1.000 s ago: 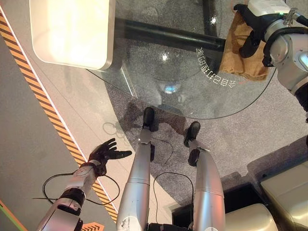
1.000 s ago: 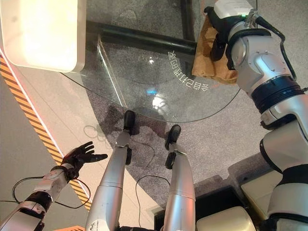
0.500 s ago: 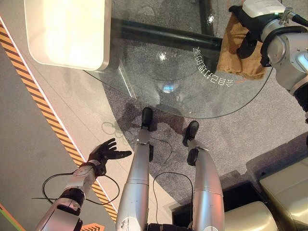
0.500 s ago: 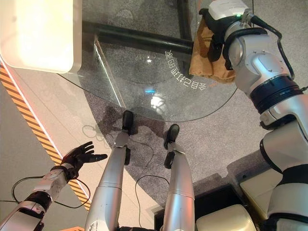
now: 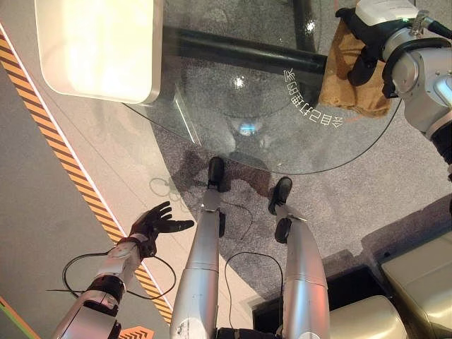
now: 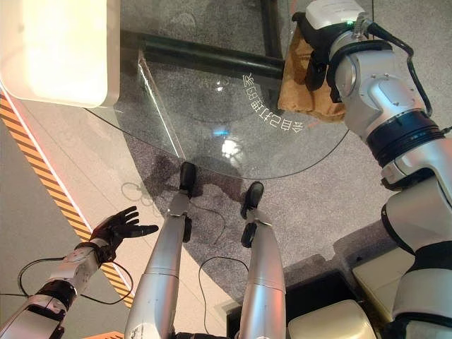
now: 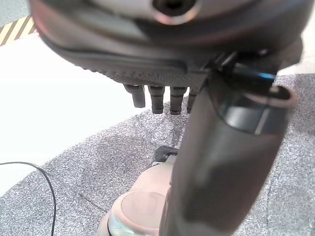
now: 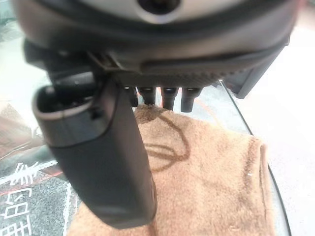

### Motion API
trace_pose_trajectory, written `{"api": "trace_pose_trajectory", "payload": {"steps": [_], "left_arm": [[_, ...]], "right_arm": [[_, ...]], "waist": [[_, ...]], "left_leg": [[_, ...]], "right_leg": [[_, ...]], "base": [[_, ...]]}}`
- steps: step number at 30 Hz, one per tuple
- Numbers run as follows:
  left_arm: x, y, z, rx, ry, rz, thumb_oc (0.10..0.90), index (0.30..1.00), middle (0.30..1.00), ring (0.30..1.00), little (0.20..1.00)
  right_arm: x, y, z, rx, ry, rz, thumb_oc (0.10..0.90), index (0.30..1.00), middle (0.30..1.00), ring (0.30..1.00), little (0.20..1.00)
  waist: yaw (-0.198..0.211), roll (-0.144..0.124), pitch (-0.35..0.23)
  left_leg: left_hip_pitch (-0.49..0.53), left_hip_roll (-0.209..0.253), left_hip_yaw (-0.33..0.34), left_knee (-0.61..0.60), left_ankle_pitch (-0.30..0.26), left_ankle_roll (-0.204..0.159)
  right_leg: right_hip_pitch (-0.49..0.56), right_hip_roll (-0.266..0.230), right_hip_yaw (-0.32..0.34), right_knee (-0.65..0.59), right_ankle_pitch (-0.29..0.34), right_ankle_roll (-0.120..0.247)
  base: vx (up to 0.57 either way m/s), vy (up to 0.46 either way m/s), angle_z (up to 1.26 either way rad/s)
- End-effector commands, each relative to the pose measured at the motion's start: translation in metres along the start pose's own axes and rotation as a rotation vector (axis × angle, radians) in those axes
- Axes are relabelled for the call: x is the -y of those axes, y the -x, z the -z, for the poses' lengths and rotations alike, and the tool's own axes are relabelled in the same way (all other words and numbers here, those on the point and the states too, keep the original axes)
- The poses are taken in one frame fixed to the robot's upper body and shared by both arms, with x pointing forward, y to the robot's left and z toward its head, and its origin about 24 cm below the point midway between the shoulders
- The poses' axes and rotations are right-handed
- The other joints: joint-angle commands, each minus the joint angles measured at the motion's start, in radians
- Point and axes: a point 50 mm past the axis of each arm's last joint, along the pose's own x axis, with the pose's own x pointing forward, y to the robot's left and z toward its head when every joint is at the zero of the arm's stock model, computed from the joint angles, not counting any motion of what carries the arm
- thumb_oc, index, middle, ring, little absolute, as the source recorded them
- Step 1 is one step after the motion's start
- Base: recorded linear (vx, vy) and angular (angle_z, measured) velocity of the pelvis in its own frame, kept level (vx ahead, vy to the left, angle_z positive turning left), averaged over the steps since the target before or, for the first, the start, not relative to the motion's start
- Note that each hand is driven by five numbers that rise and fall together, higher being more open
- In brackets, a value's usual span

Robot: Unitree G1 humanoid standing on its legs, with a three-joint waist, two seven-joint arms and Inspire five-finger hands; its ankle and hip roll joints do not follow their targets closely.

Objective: Wipe the table with a cloth and put it in the basket.

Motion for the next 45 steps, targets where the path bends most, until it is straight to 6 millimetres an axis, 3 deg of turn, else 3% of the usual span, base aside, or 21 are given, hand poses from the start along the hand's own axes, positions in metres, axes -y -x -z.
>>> {"api": "trace_pose_trajectory", "payload": {"steps": [1,17,18,19,20,45], "left_arm": [[-0.0285,0.0204,0.0388,-0.112,-0.017,-0.068,0.8,0.9,0.9,0.9,0.9],[-0.0275,0.0202,0.0372,-0.109,-0.022,-0.053,0.8,0.9,0.9,0.9,0.9],[-0.0277,0.0202,0.0372,-0.11,-0.023,-0.052,0.8,0.9,0.9,0.9,0.9],[-0.0275,0.0201,0.0371,-0.111,-0.025,-0.05,0.8,0.9,0.9,0.9,0.9],[-0.0272,0.0201,0.0371,-0.111,-0.025,-0.051,0.8,0.9,0.9,0.9,0.9],[-0.0327,0.0207,0.0318,-0.102,-0.031,-0.057,0.8,0.9,0.9,0.9,0.9]], "right_arm": [[0.0309,0.0115,0.0365,-0.099,0.1,0.096,0.8,0.9,0.9,0.9,0.9],[0.0281,0.0094,0.0393,-0.132,0.124,0.058,0.8,0.9,0.9,0.9,0.9],[0.0272,0.0093,0.0394,-0.132,0.125,0.05,0.652,0.773,0.773,0.773,0.752],[0.0253,0.009,0.0393,-0.13,0.126,0.035,0.174,0.364,0.364,0.364,0.274],[0.0241,0.0092,0.0395,-0.131,0.122,0.025,0.1,0.3,0.3,0.3,0.2],[0.0275,0.0108,0.0438,-0.157,0.219,-0.028,0.1,0.3,0.3,0.3,0.2]], "waist": [[0.024,0.006,-0.019],[0.032,0.012,-0.019],[0.032,0.013,-0.019],[0.032,0.013,-0.019],[0.032,0.013,-0.019],[0.031,0.005,-0.019]], "left_leg": [[0.02,-0.067,-0.04,0.028,-0.051,0.049],[0.003,-0.067,-0.046,0.015,-0.041,0.048],[0.004,-0.067,-0.045,0.015,-0.041,0.048],[0.005,-0.067,-0.045,0.013,-0.04,0.048],[0.006,-0.067,-0.044,0.013,-0.04,0.048],[0.017,-0.062,-0.04,-0.01,-0.031,0.048]], "right_leg": [[0.038,0.051,-0.044,-0.114,0.081,-0.006],[0.02,0.052,-0.049,-0.112,0.081,-0.011],[0.02,0.052,-0.049,-0.112,0.081,-0.011],[0.022,0.052,-0.049,-0.113,0.08,-0.011],[0.023,0.052,-0.05,-0.115,0.081,-0.011],[0.031,0.052,-0.057,-0.131,0.092,-0.007]], "base": [[0.0,0.0,0.0],[0.0,0.0,0.0],[0.0,0.0,0.0],[0.0,0.0,0.0],[0.0,0.0,0.0],[0.0,0.0,0.0]]}}
